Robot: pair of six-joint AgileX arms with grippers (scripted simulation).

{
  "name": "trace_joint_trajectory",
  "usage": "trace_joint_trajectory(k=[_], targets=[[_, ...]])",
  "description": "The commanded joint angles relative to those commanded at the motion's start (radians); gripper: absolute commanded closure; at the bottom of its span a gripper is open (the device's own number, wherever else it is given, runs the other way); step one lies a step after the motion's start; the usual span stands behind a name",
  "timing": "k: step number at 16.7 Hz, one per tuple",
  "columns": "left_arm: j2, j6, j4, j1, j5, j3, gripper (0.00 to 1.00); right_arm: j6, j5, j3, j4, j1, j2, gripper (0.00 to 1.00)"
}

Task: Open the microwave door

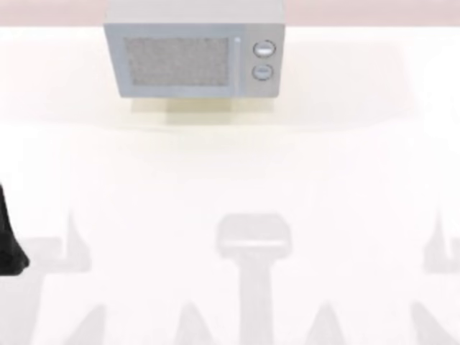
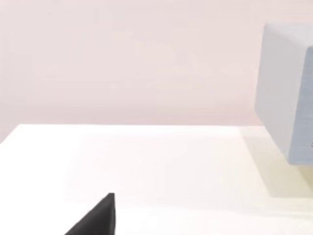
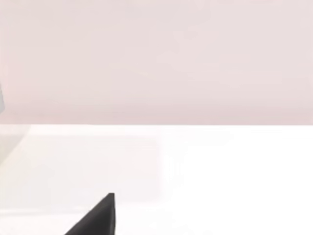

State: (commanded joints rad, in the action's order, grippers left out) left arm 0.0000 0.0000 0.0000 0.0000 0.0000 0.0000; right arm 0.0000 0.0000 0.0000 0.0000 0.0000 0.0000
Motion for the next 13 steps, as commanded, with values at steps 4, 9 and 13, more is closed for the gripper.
trace_joint_trajectory(k=[4, 9, 13], targets=[[0.020, -0.004, -0.013, -0.007, -0.001, 0.027, 0.00, 0.000, 0.000, 0.000, 0.000, 0.000, 0.000, 0.00], [0.202, -0.042, -0.132, -0.063, -0.016, 0.255, 0.00, 0.000, 0.000, 0.000, 0.000, 0.000, 0.000, 0.00], [0.460, -0.100, -0.293, -0.137, -0.043, 0.569, 0.00, 0.000, 0.000, 0.000, 0.000, 0.000, 0.000, 0.00]])
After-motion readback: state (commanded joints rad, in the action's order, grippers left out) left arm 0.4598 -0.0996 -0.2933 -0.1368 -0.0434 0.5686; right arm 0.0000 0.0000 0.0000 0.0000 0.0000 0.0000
